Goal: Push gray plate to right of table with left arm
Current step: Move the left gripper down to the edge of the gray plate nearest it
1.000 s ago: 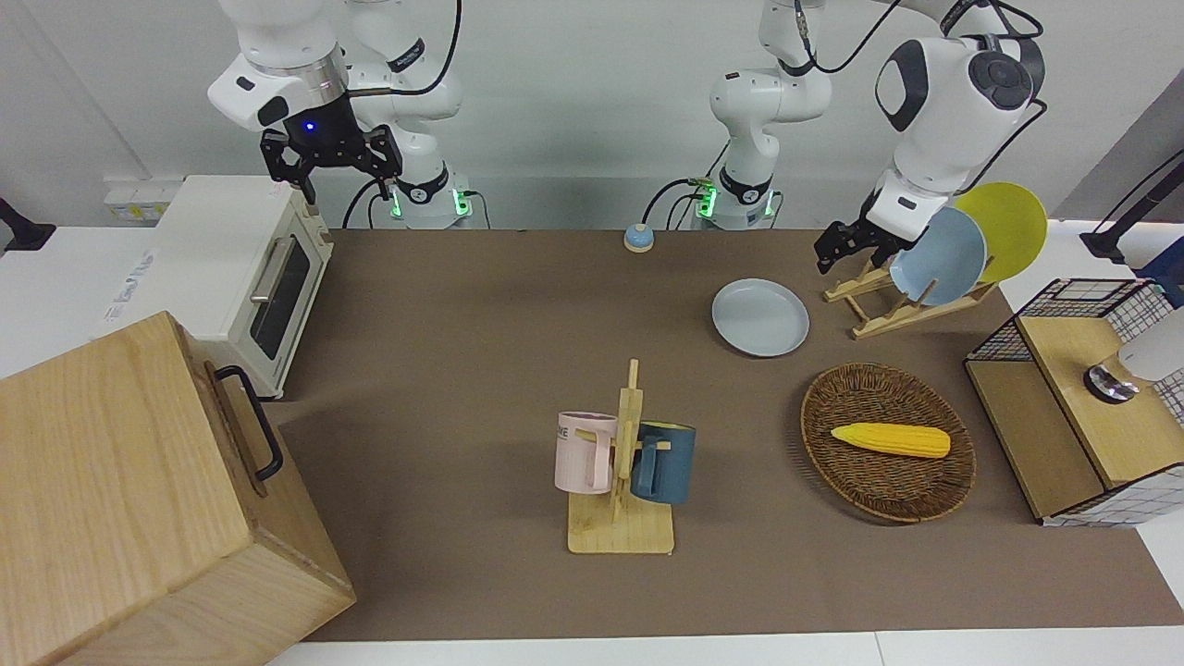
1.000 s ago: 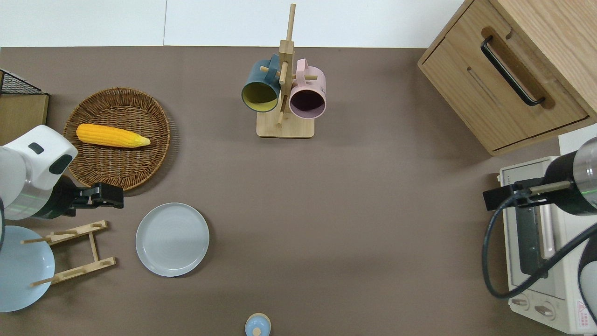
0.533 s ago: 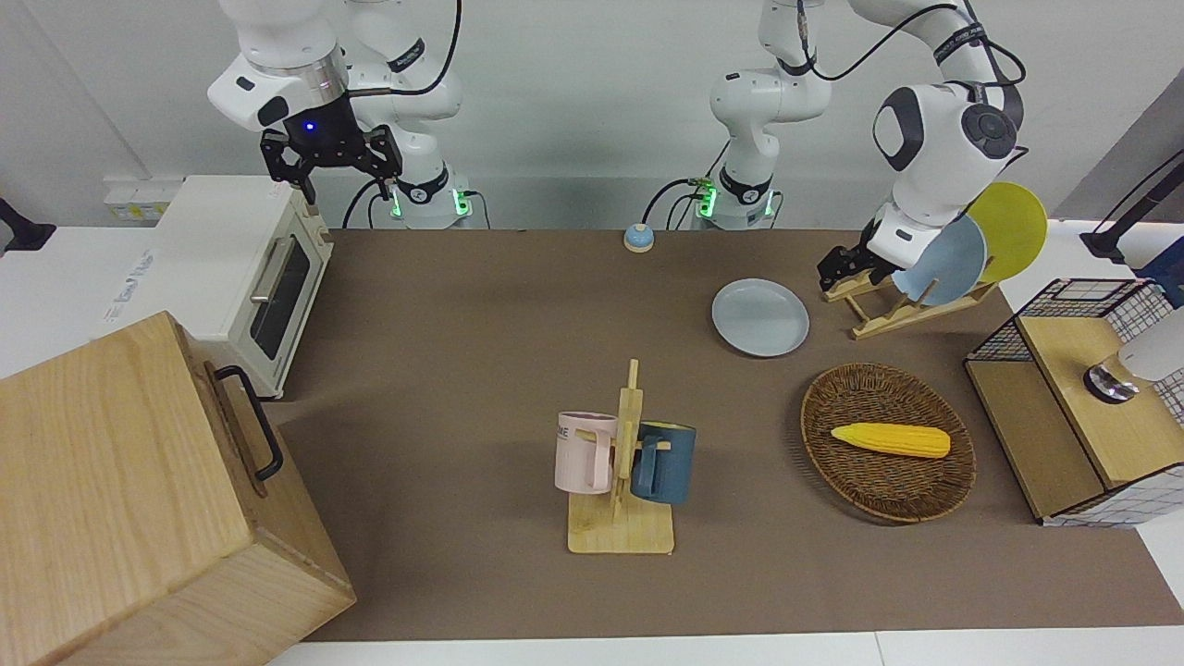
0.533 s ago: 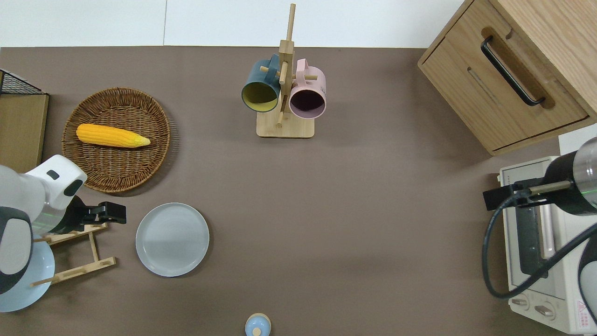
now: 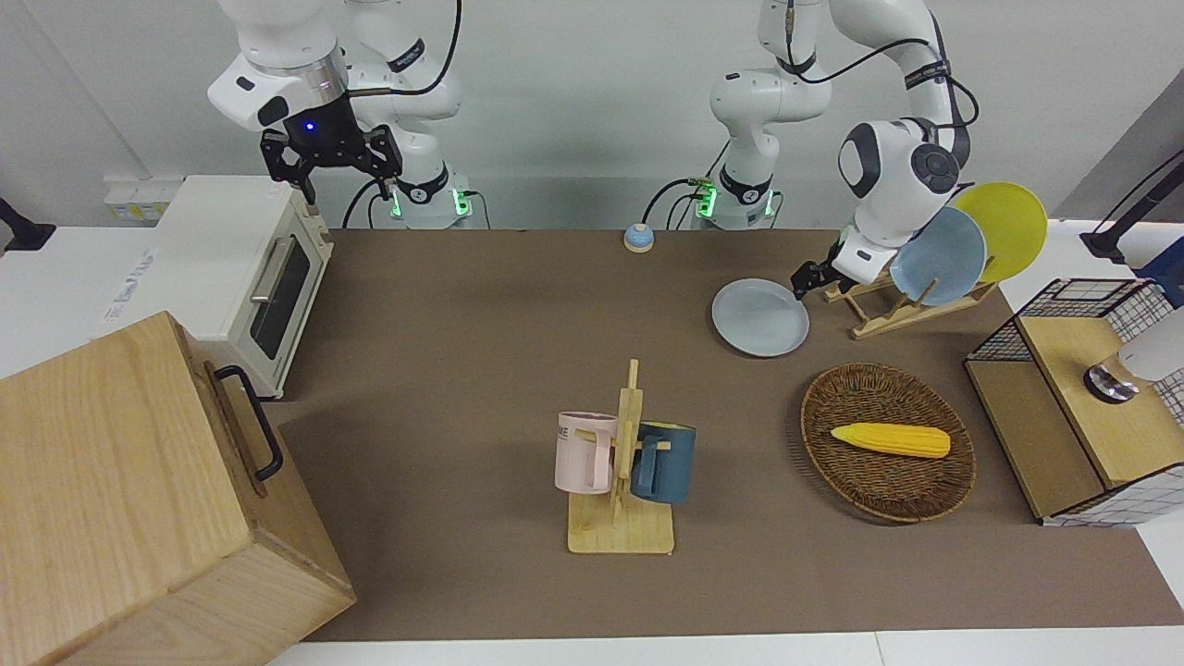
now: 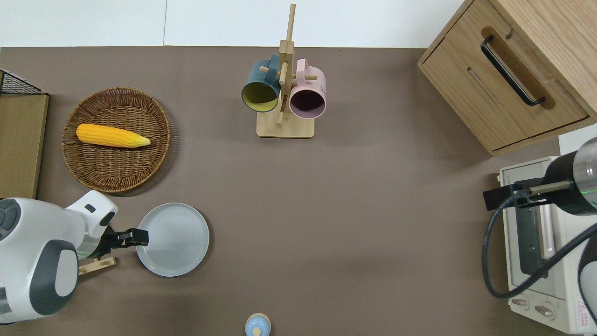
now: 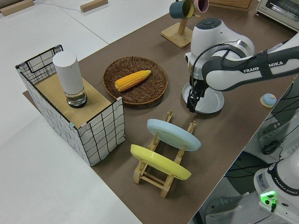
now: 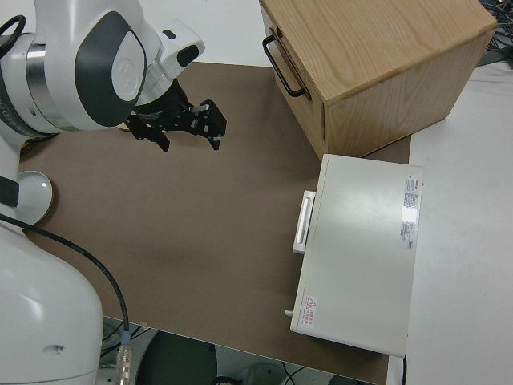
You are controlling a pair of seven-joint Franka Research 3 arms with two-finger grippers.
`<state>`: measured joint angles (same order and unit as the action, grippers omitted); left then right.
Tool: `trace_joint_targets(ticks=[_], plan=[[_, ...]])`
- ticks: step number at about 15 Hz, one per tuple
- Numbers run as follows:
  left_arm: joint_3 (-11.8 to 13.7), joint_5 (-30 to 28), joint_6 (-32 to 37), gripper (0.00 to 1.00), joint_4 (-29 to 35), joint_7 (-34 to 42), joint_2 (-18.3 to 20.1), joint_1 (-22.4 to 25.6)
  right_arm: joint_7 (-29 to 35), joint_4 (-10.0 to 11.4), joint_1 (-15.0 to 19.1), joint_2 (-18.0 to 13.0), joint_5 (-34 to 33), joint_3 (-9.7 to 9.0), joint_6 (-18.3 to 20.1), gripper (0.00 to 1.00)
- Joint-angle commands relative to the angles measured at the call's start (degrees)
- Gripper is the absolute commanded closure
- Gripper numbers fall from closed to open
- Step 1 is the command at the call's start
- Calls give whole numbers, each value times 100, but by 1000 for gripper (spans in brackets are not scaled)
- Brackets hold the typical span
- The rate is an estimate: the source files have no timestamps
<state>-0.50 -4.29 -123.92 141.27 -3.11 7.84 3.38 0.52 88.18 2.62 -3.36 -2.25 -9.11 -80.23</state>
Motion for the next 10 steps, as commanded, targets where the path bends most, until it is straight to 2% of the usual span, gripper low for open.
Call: trace_joint_targets(ticks=[1, 3, 6, 9, 10], plan=[[6, -169, -492, 146, 551, 65, 174, -74, -43, 23, 46, -60, 5, -30, 68, 5], [6, -204, -501, 282, 551, 65, 147, -92, -43, 23, 46, -60, -3, -30, 68, 5], [-37, -213, -562, 681, 551, 74, 16, -100, -43, 23, 46, -60, -3, -30, 68, 5], [-64, -274, -668, 972, 542, 74, -72, -179, -43, 23, 46, -60, 5, -30, 68, 5], [-64, -335, -686, 1000, 533, 74, -90, -197, -43, 23, 46, -60, 5, -30, 68, 5]])
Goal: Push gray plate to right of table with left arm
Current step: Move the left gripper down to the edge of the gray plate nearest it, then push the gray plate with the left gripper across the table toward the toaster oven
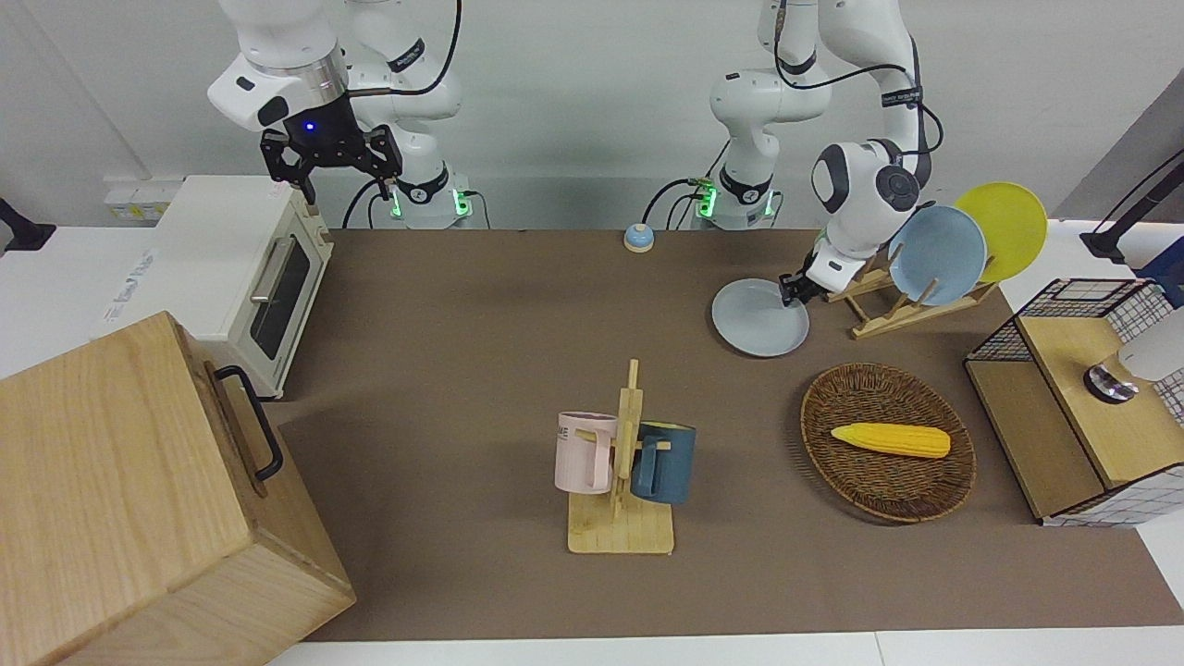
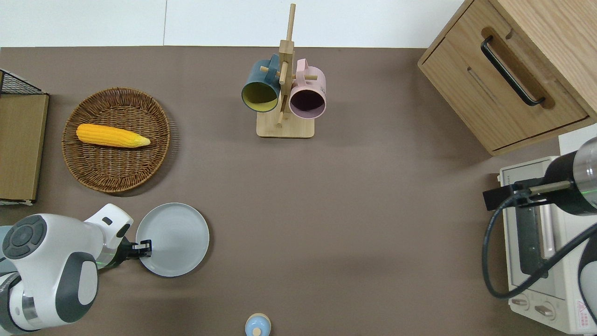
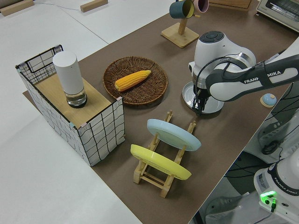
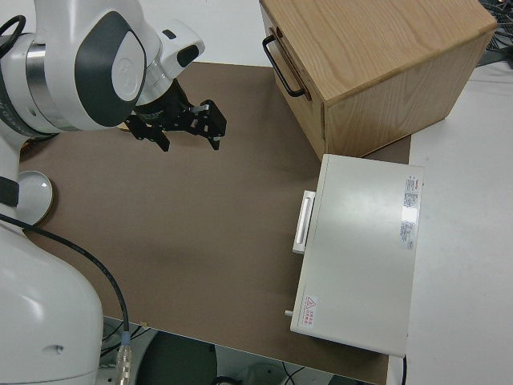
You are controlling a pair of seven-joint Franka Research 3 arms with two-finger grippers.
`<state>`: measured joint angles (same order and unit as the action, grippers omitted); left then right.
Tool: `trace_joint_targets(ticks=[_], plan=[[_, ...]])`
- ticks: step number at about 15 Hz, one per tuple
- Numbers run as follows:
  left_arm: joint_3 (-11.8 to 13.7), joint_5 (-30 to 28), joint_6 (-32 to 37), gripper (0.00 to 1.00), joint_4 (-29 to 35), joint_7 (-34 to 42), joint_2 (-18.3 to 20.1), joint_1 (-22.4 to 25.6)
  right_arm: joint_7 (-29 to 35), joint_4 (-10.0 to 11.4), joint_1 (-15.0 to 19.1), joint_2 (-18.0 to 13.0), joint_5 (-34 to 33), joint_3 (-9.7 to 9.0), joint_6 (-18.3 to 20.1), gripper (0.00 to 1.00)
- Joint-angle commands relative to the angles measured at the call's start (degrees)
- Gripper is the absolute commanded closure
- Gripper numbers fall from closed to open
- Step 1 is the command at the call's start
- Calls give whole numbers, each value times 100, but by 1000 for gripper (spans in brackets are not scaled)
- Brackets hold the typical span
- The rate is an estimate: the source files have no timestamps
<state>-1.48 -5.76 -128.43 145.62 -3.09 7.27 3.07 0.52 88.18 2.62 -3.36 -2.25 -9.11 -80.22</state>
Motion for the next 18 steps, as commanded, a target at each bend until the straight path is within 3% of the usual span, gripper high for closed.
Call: trace_joint_targets(ticks=[1, 6, 12, 16, 18], plan=[[25, -293, -261, 1000, 81, 63, -67, -244, -43, 23, 46, -60, -3, -30, 68, 5], [25, -645, -445, 1000, 20, -199, -147, -674, -43, 23, 46, -60, 5, -30, 68, 5], [-2, -777, -587, 1000, -357, -1675, -383, -1895, -43, 23, 46, -60, -3, -30, 68, 5], [-19, -1084, -814, 1000, -517, -2256, -489, -2494, -43, 23, 46, -60, 5, -30, 68, 5], [-159, -1085, -1112, 1000, -560, -2650, -629, -2679, -43, 23, 46, -60, -3, -30, 68, 5]])
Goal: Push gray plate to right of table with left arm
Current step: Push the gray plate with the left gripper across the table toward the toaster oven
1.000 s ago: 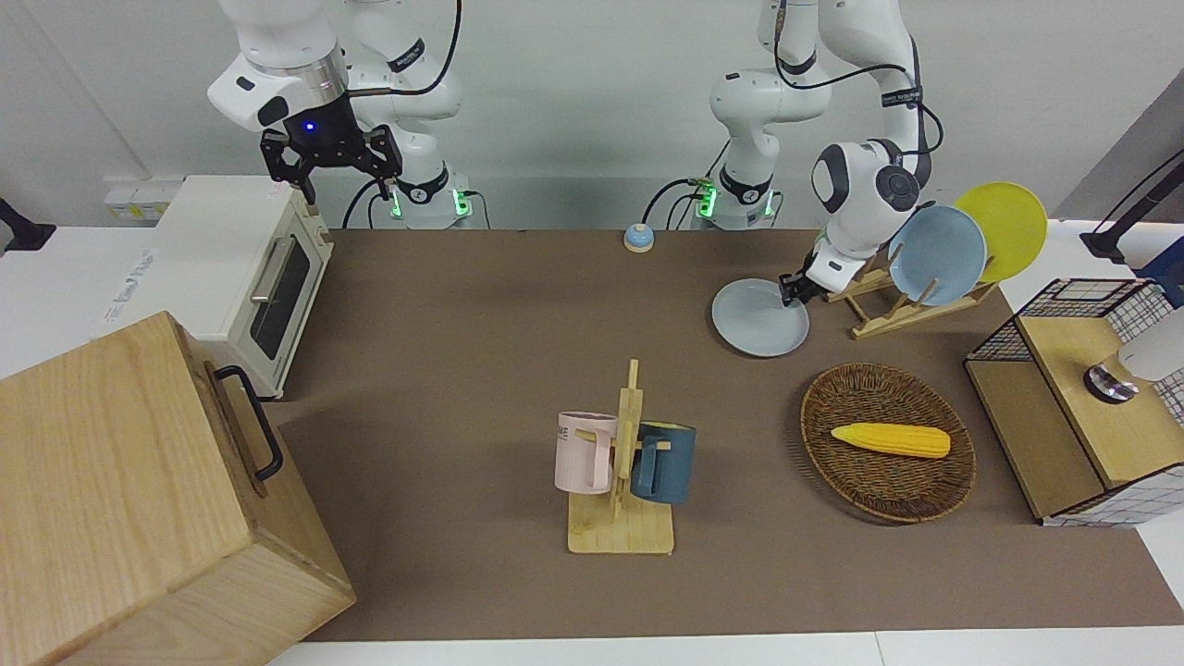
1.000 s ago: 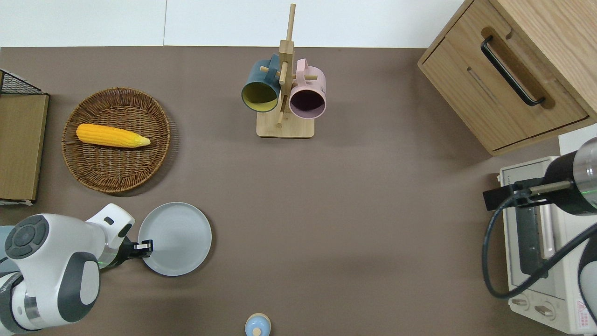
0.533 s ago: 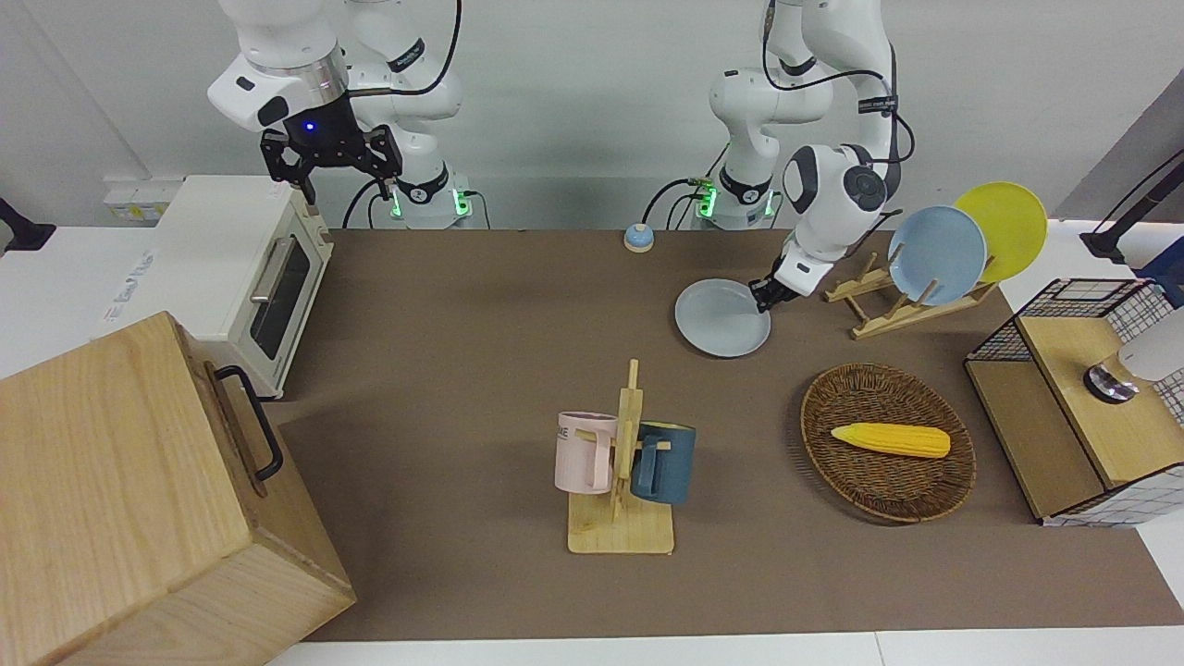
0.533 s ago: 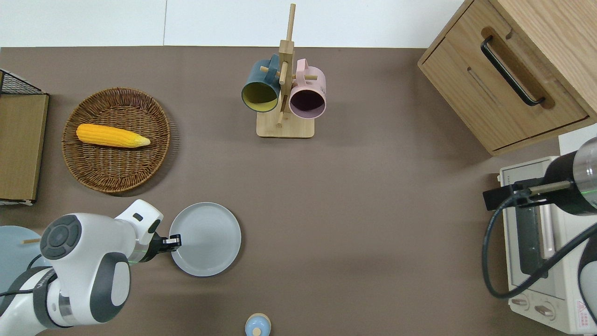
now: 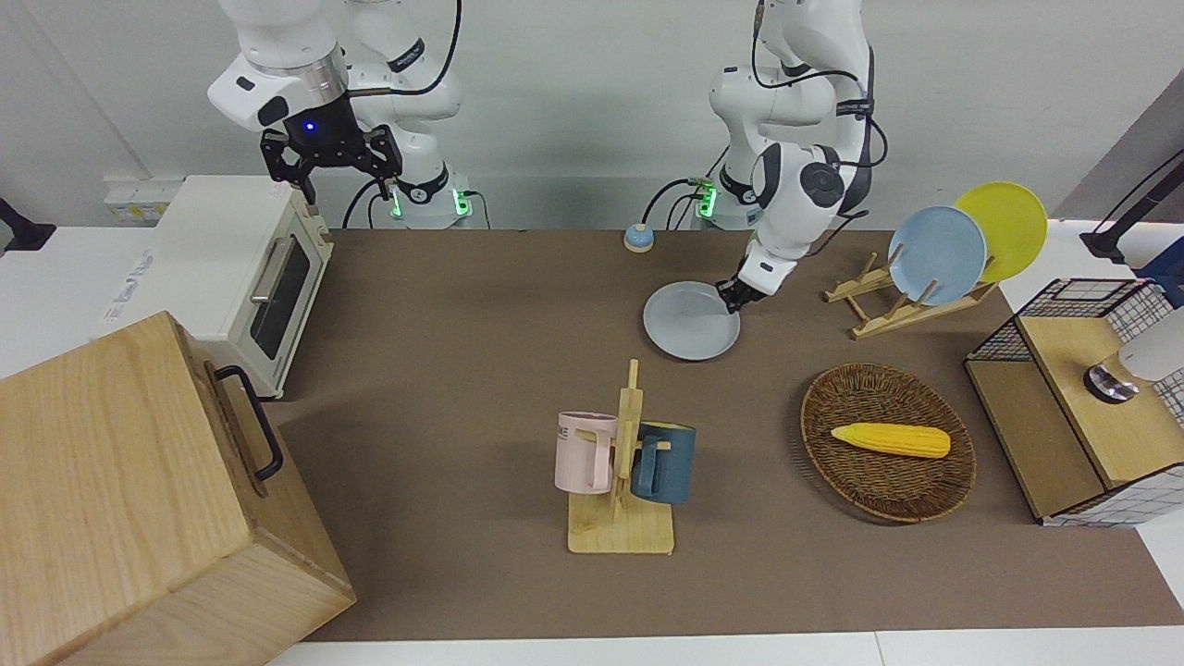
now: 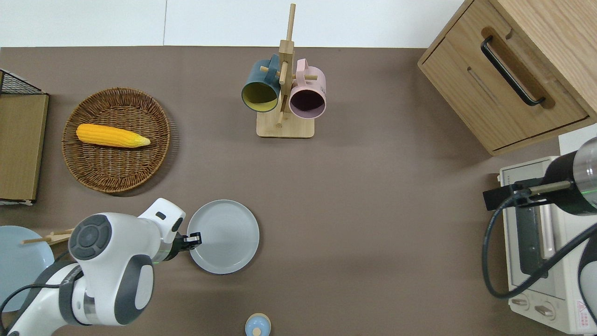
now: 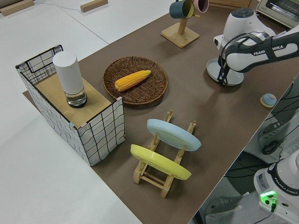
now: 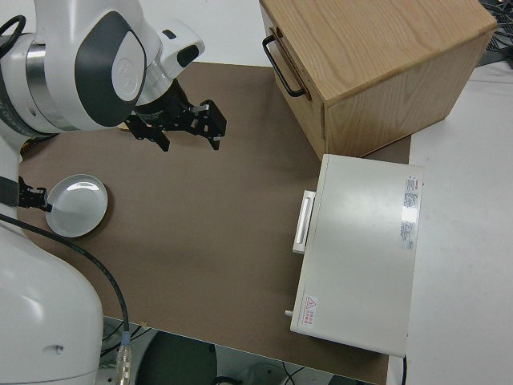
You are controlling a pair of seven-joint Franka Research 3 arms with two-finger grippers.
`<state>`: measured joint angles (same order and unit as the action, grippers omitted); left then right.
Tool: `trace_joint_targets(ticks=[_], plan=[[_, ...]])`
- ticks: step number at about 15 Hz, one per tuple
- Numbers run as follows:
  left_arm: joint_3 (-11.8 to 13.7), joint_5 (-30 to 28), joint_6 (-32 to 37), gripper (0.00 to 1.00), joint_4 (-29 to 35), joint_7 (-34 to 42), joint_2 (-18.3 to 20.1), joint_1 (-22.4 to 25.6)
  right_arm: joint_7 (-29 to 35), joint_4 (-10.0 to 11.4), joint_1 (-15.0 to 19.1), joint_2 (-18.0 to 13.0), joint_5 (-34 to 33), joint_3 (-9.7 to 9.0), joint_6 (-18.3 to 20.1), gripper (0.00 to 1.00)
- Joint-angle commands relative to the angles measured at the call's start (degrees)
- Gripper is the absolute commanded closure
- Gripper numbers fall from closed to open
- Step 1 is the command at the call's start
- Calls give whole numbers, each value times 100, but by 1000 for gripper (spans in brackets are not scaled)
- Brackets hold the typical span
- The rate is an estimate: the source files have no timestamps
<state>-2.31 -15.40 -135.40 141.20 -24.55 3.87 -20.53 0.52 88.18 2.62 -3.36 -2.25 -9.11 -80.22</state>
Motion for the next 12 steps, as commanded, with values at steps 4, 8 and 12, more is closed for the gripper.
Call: trace_joint_targets(ticks=[4, 8, 12], plan=[[-690, -121, -847, 1000, -522, -1446, -772, -399, -43, 23, 46, -60, 5, -30, 68, 5], [-1068, -68, -1215, 1000, -690, -2087, -1001, -408, -43, 23, 46, -60, -3, -30, 68, 5], [-1271, -33, -1506, 1000, -909, -2519, -1291, -644, -43, 23, 46, -60, 5, -30, 68, 5]])
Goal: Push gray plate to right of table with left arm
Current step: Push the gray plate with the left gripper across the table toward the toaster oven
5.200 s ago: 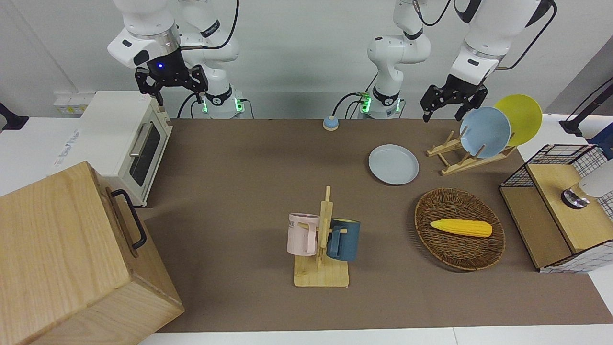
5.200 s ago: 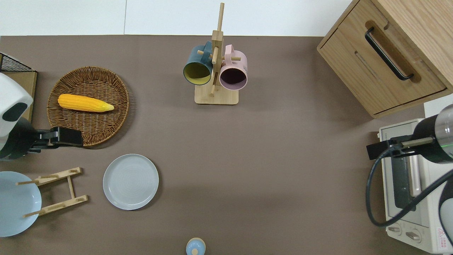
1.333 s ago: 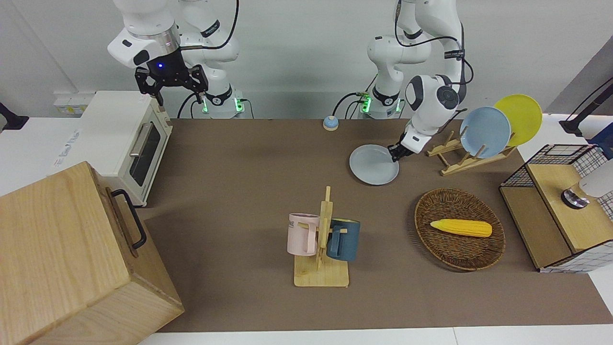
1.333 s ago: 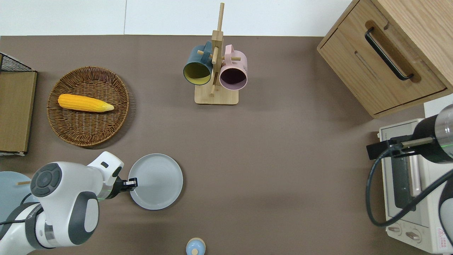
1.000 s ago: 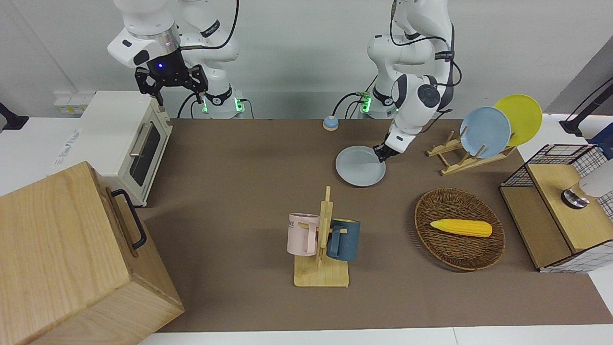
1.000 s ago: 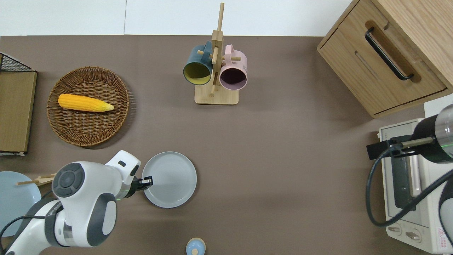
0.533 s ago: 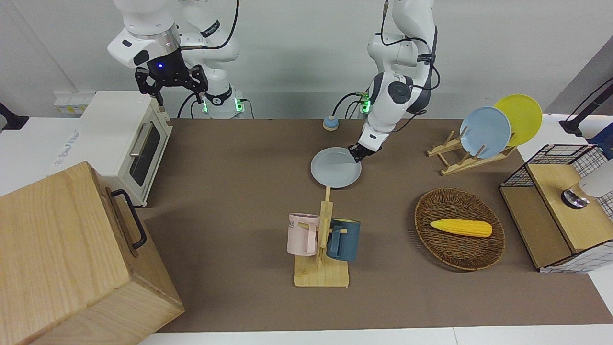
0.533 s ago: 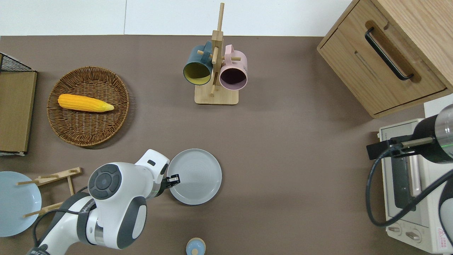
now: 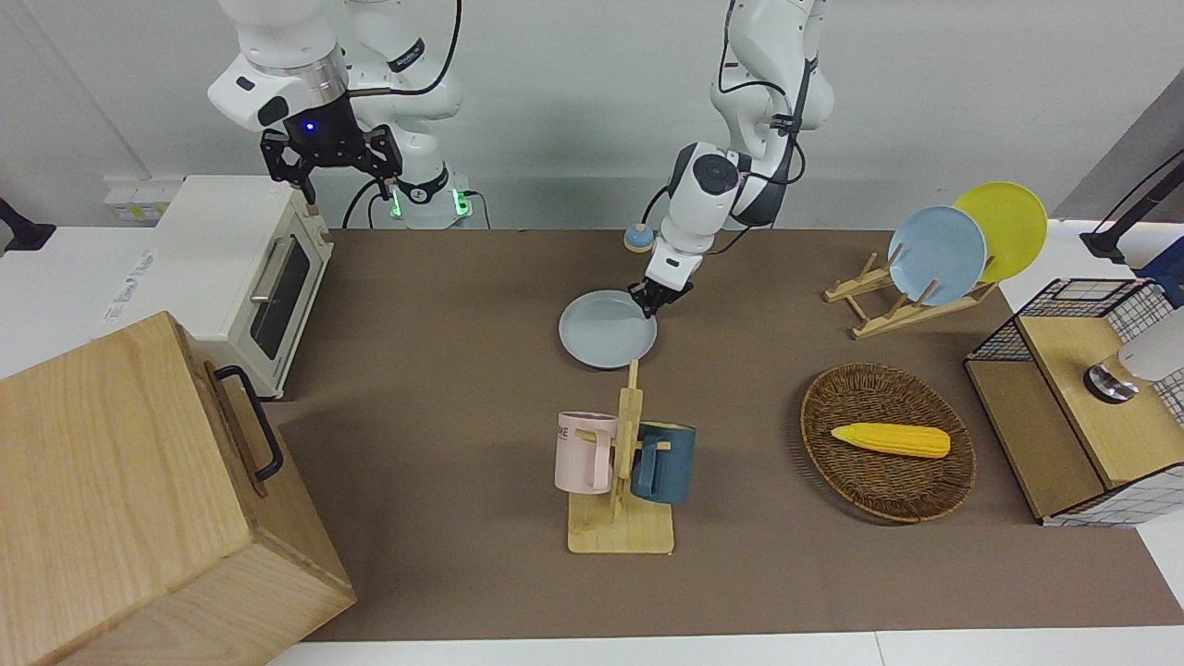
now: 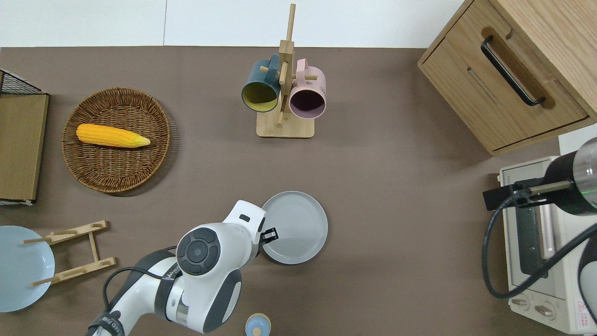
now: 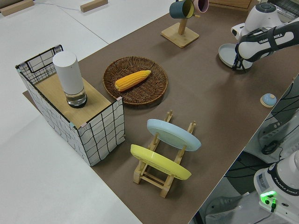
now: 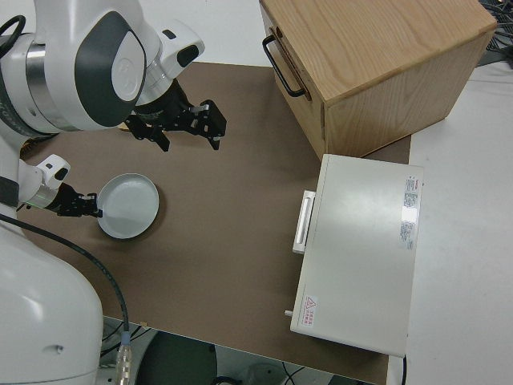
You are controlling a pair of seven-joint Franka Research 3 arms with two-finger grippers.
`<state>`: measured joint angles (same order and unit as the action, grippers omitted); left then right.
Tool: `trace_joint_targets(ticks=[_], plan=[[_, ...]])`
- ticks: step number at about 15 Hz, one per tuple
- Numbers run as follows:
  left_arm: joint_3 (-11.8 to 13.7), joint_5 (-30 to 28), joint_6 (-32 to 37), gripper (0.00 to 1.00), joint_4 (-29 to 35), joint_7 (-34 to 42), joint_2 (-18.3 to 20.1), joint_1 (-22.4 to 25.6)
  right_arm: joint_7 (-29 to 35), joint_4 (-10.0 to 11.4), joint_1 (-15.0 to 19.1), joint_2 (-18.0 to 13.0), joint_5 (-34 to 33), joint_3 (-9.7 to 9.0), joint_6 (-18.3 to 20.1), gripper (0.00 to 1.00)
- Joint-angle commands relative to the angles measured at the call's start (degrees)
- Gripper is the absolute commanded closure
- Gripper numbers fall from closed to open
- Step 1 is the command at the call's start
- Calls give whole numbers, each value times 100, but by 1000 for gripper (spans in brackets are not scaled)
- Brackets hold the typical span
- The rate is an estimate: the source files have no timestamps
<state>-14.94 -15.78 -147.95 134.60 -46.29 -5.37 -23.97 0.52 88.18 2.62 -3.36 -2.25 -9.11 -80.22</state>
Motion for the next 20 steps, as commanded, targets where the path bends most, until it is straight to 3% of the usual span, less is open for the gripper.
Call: trace_joint_targets(ticks=[1, 8, 9, 11, 13, 14, 17, 20], plan=[[-1, 22, -304, 1000, -328, -476, -456, -362, -43, 23, 46, -60, -3, -30, 68, 5], [-9, 663, -313, 1000, -909, -1294, -948, -767, -43, 23, 46, -60, 5, -30, 68, 5], [-9, 768, -313, 934, -935, -1347, -1001, -767, -43, 23, 46, -60, 5, -30, 68, 5], [-9, 831, -304, 702, -935, -1348, -1028, -767, -43, 23, 46, -60, 5, -30, 68, 5], [-1, 831, -295, 162, -935, -1348, -1028, -758, -43, 23, 46, -60, -3, -30, 68, 5], [0, 831, -287, 50, -935, -1348, -1028, -758, -43, 23, 46, -60, -3, -30, 68, 5], [70, 848, -243, 7, -944, -1322, -1010, -741, -43, 23, 46, -60, -3, -30, 68, 5], [96, 1357, 273, 7, -1102, -1304, -835, -653, -43, 23, 46, -60, -3, -30, 68, 5]])
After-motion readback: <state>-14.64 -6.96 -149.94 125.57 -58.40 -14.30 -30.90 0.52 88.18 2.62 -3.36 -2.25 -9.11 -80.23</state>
